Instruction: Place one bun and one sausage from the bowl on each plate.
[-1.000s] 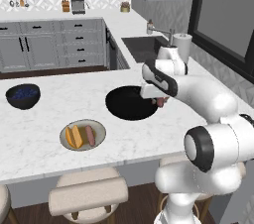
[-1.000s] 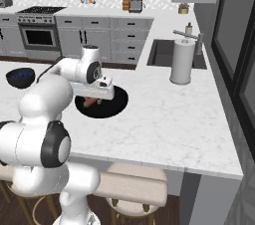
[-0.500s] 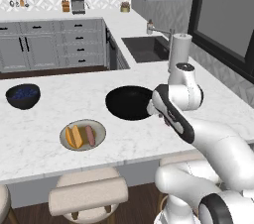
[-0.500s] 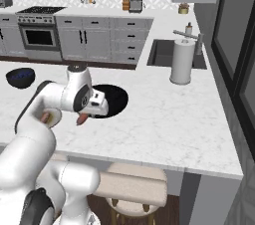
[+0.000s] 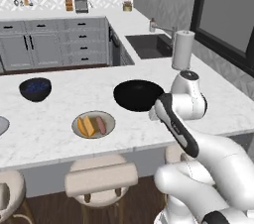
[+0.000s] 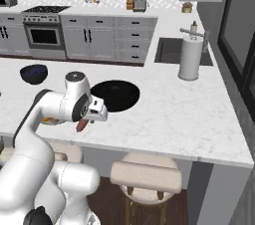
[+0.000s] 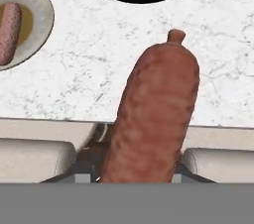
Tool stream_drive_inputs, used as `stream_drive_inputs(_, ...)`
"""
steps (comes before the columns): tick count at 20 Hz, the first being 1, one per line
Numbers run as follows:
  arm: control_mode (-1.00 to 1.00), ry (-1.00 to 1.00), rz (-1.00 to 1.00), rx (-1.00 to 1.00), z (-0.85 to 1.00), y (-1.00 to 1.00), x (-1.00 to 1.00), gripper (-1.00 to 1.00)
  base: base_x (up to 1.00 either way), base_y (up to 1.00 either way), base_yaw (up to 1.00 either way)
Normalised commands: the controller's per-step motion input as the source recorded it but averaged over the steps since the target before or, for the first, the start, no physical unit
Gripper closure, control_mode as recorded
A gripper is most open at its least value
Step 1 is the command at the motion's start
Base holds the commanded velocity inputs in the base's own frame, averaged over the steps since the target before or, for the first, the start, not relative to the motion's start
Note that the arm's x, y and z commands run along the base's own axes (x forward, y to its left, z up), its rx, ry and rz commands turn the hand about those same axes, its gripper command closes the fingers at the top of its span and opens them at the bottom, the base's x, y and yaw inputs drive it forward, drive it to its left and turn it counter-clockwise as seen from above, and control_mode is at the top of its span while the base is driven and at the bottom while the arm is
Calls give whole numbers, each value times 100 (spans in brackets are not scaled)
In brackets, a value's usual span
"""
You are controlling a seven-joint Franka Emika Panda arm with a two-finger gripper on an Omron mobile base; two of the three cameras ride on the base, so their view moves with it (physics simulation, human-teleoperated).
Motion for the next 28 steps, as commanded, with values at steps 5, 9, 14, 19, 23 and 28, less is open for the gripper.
stream_drive_inputs(5,100,0,0,0,0,0,0,100,-7,100,2)
stream_drive_inputs(9,100,0,0,0,0,0,0,100,9,100,11)
stream_drive_inputs(14,100,0,0,0,0,0,0,100,8,100,12)
stream_drive_inputs(19,100,0,0,0,0,0,0,100,16,100,3)
stream_drive_inputs(23,100,0,0,0,0,0,0,100,16,54,-1)
stream_drive_inputs(28,100,0,0,0,0,0,0,100,26,32,-8)
